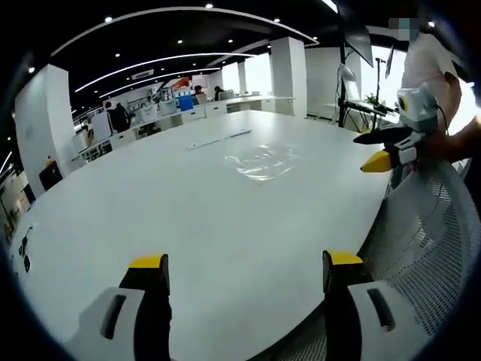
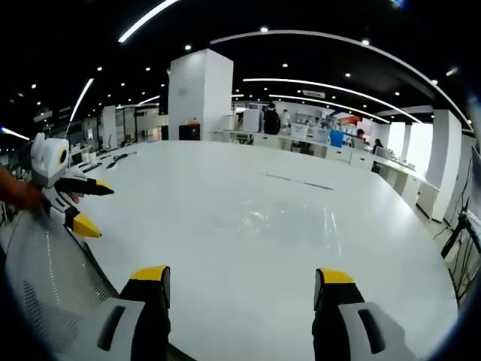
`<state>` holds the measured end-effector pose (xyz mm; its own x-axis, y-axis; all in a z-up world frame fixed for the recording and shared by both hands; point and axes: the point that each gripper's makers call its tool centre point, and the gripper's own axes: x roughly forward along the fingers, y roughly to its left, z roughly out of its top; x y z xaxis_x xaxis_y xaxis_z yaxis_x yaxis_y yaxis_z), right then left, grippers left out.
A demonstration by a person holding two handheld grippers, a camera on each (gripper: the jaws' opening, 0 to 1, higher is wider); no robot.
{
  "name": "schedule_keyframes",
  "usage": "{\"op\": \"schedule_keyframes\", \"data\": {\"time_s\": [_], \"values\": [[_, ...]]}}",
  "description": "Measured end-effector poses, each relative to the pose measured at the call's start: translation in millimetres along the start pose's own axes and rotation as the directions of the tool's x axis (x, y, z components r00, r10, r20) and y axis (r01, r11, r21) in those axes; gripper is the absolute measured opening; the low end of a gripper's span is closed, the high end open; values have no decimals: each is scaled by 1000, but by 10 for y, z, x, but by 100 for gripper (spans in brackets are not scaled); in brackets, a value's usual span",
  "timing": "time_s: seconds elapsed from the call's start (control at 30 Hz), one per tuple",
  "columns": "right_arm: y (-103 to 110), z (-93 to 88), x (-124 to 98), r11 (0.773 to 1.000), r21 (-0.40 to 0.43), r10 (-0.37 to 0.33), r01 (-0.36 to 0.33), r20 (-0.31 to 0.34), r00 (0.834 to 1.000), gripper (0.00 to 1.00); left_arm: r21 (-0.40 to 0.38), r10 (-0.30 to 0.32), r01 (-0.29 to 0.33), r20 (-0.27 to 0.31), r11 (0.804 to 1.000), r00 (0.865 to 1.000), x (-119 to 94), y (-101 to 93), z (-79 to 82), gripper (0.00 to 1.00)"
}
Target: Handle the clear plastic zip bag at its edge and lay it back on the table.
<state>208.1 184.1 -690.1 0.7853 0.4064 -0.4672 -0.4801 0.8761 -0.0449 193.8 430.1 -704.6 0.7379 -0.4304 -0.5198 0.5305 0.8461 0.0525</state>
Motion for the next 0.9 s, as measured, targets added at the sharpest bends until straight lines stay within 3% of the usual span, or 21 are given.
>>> {"op": "schedule_keyframes", "data": {"time_s": [0.63, 0.9], "values": [[-13, -54, 41, 1000, 7, 15, -15, -10, 1000, 75, 17, -5, 5, -21, 1000, 1000, 2, -16, -35, 81], [-10, -49, 32, 1000, 16, 19, -19, -11, 1000, 75, 5, 5, -5, 7, 1000, 1000, -18, -3, 24, 83]]}}
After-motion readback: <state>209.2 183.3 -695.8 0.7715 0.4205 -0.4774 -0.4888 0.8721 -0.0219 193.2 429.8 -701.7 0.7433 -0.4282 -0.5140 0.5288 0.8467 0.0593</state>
